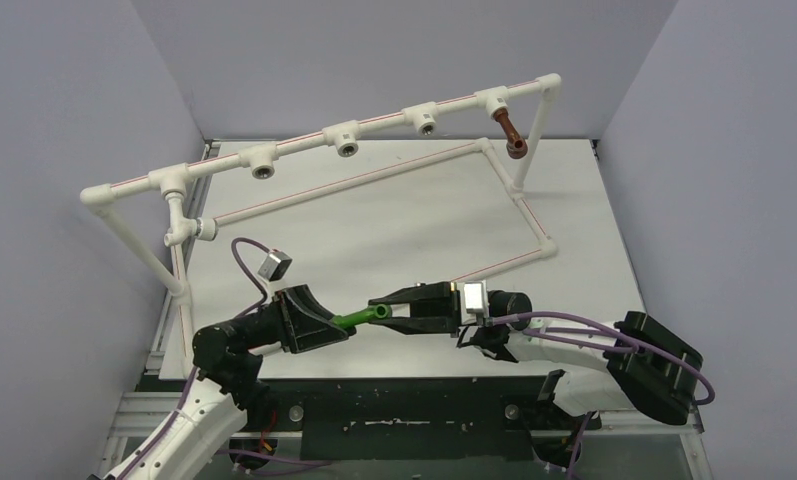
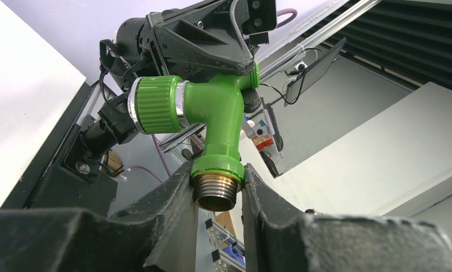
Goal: Install the water faucets
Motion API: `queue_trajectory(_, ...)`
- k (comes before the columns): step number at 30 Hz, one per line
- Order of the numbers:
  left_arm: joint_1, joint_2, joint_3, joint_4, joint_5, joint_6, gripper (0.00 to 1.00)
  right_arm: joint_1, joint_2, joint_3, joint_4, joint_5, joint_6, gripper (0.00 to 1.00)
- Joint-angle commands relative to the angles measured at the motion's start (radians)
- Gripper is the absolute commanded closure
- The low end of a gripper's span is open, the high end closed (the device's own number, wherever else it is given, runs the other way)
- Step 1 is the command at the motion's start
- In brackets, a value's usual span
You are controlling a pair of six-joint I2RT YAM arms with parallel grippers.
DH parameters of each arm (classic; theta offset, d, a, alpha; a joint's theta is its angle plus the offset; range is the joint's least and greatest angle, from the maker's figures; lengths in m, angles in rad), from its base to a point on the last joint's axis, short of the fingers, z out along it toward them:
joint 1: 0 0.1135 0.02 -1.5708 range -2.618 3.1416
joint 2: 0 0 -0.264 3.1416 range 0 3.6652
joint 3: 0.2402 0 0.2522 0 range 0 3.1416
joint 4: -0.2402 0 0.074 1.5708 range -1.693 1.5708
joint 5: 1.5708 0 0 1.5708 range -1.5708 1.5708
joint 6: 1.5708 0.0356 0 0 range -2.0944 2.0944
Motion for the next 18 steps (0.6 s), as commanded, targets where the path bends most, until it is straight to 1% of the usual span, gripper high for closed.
queue_trajectory(1,-0.003,0.002,0.021,0.112,-0.068,0.001,1.00,0.013,0.008,-0.042,0.197,-0.054,0.013,0.94)
queue_trajectory(3,-0.003,0.003,0.021,0.107,-0.073,0.006,1.00,0.013,-0.008,-0.053,0.180,-0.044,0.009,0.80)
queue_trajectory(6,-0.003,0.001,0.020,0.090,-0.080,0.017,1.00,0.003,-0.049,-0.074,0.134,-0.012,0.019,0.57)
queue_trajectory(9,-0.002,-0.009,0.024,0.058,-0.087,0.047,1.00,-0.012,-0.113,-0.084,0.030,0.016,0.030,0.43)
queue_trajectory(11,-0.002,-0.018,0.027,0.016,-0.090,0.077,1.00,-0.018,-0.168,-0.083,-0.076,0.024,0.025,0.38)
queue_trajectory(12,-0.002,-0.023,0.030,-0.006,-0.091,0.095,1.00,-0.020,-0.207,-0.079,-0.160,0.032,0.020,0.36)
queue_trajectory(14,-0.002,-0.032,0.035,-0.047,-0.089,0.128,1.00,-0.020,-0.266,-0.072,-0.277,0.045,0.014,0.33)
queue_trajectory(16,0.000,-0.038,0.048,-0.132,-0.078,0.181,1.00,-0.023,-0.321,-0.057,-0.400,0.071,0.022,0.31)
queue_trajectory(18,0.000,-0.048,0.094,-0.267,-0.068,0.276,1.00,-0.030,-0.373,-0.028,-0.562,0.104,0.025,0.30)
